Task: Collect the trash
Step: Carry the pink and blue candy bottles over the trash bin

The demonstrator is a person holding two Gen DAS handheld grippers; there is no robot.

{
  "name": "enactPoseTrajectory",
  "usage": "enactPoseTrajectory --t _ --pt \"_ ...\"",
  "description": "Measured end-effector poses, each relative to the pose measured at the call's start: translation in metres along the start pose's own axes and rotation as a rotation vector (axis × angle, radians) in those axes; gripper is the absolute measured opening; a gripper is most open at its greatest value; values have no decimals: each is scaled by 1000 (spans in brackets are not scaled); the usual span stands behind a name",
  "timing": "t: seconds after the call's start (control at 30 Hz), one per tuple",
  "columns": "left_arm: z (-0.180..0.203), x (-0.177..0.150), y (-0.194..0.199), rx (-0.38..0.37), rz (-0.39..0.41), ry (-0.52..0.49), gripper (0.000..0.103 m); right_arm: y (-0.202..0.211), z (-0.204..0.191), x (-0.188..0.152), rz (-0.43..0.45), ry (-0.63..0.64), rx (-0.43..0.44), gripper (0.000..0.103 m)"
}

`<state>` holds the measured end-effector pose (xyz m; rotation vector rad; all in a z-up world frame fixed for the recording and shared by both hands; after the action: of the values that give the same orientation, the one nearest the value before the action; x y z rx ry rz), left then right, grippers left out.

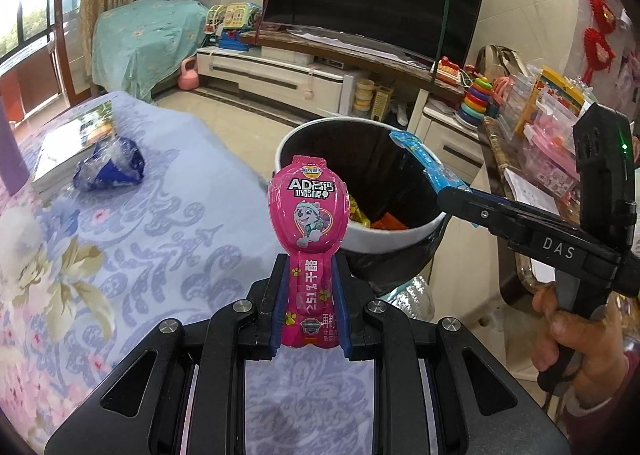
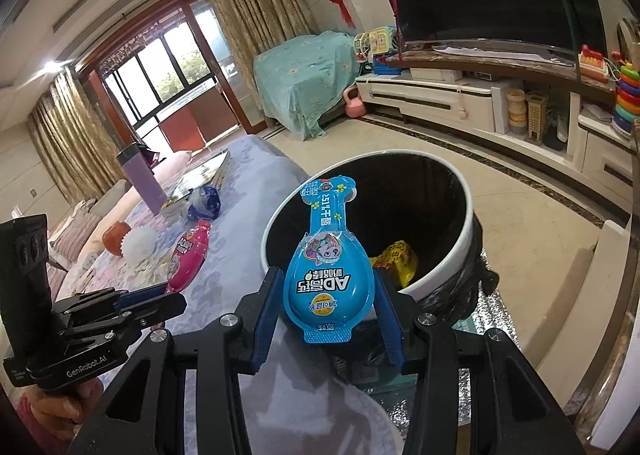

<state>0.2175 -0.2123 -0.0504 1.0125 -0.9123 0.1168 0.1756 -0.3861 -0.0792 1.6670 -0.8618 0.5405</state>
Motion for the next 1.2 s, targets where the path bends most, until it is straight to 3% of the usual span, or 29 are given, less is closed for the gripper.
enactPoseTrajectory --t 0.67,1.2 --pt "16 42 -36 -25 -18 -63 19 -17 21 27 -25 -4 -32 46" --pt "16 55 -64 -25 -59 -77 19 -36 29 37 -73 -5 -40 46"
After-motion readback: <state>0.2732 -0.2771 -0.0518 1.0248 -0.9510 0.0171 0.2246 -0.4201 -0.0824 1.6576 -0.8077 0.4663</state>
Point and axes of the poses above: each gripper's, at about its wrist camera, not at the fingertips, and y roughly against the way its jaws point, z to its right, x to its top, the point moved 1 cm from there along -y, roughly the way its jaws point, and after that the axes turned 8 degrees about -x, right-handed, at the moved point
